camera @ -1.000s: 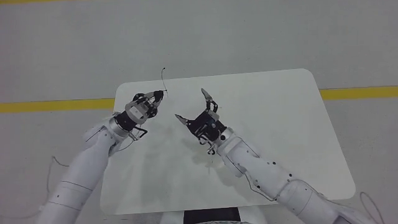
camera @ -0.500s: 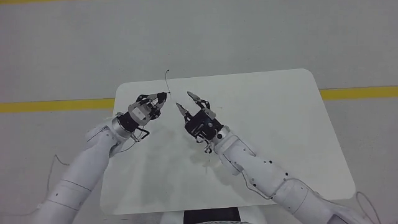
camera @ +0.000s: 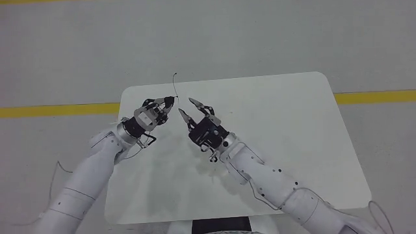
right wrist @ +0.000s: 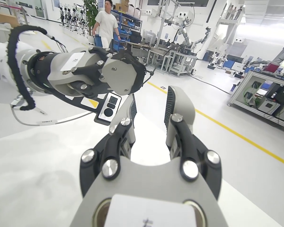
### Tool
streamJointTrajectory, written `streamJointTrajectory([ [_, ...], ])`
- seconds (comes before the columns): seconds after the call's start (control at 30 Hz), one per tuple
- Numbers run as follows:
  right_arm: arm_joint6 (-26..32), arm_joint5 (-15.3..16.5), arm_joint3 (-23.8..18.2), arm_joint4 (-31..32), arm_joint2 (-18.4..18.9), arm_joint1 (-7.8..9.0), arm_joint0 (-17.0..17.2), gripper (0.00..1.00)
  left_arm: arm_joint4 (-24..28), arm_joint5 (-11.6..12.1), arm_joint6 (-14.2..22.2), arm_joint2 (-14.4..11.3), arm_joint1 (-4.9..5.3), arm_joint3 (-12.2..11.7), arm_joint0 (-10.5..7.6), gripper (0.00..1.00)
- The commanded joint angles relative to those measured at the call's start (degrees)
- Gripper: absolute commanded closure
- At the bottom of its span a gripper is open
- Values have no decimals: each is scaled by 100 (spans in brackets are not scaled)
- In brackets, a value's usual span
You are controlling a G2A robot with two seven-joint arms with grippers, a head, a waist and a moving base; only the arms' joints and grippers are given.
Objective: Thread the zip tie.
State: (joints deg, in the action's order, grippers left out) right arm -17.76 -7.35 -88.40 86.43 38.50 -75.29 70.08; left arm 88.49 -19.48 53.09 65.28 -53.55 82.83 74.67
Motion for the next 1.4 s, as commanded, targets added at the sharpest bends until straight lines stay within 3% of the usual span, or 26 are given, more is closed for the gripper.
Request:
streamJointTrajectory([
  [0.0, -7, 25, 5, 4, 4, -23, -7, 71, 0, 0, 0, 0, 0, 0, 0, 100],
  [1.2, -29, 175, 191, 289, 240, -359, 24, 82, 0, 0, 0, 0, 0, 0, 0, 100],
  [1.37, -18, 190, 195, 352, 284, -386, 49, 90, 0, 0, 0, 0, 0, 0, 0, 100],
])
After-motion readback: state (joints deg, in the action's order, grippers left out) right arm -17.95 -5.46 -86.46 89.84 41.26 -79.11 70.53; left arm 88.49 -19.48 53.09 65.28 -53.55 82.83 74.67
